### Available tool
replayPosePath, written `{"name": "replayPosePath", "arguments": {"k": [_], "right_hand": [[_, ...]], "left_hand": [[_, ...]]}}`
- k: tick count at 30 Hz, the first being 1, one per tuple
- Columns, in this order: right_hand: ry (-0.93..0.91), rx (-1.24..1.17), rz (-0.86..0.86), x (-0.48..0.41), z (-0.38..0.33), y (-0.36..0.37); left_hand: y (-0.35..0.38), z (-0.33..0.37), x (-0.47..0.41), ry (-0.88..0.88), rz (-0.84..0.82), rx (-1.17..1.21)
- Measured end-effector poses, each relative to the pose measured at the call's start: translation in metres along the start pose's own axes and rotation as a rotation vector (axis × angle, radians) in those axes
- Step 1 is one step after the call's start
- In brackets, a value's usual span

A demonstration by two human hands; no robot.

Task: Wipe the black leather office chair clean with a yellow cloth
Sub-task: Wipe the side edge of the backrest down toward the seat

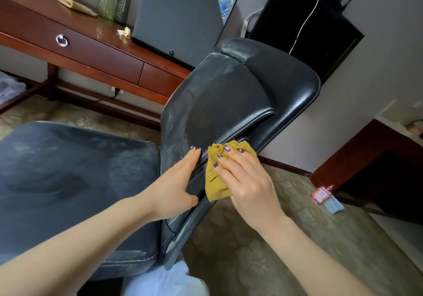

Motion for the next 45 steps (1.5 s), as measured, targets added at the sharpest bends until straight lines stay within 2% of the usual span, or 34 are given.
{"name": "replayPosePath", "arguments": {"k": [8,14,18,24,28,32,35,39,45], "right_hand": [[-0.161,0.012,-0.034,-0.001,-0.007,-0.019],[-0.137,-0.087,0.026,-0.014,-0.011,-0.046],[-0.198,-0.100,0.010,-0.011,-0.027,-0.056],[-0.076,-0.090,-0.036,-0.011,-0.009,-0.067],[-0.083,-0.185,-0.105,-0.020,-0.006,-0.066],[-0.142,-0.214,-0.183,-0.046,-0.006,-0.065],[-0.177,-0.235,-0.240,-0.068,0.002,-0.058],[-0.138,-0.304,-0.335,-0.090,0.021,-0.040],[-0.129,-0.239,-0.408,-0.125,0.050,-0.002]], "left_hand": [[0.009,0.021,0.017,0.208,0.120,-0.138],[-0.002,0.043,0.031,0.340,0.252,-0.140],[-0.003,0.057,0.034,0.406,0.276,-0.121],[-0.006,0.076,0.045,0.475,0.325,-0.126],[-0.013,0.090,0.053,0.492,0.304,-0.063],[-0.034,0.093,0.053,0.465,0.252,0.053],[-0.055,0.088,0.047,0.398,0.257,-0.014],[-0.085,0.072,0.033,0.268,0.250,-0.066],[-0.124,0.051,0.005,0.064,0.322,-0.007]]}}
Point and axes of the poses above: each hand's wrist, its own x-axis away from the middle knuckle, its own y-axis out of the palm, z = x × y, the point moved 8 cm from there along -x, towards the middle knuckle, and after that the axes turned 2 degrees about -z, right-handed, at the moved point
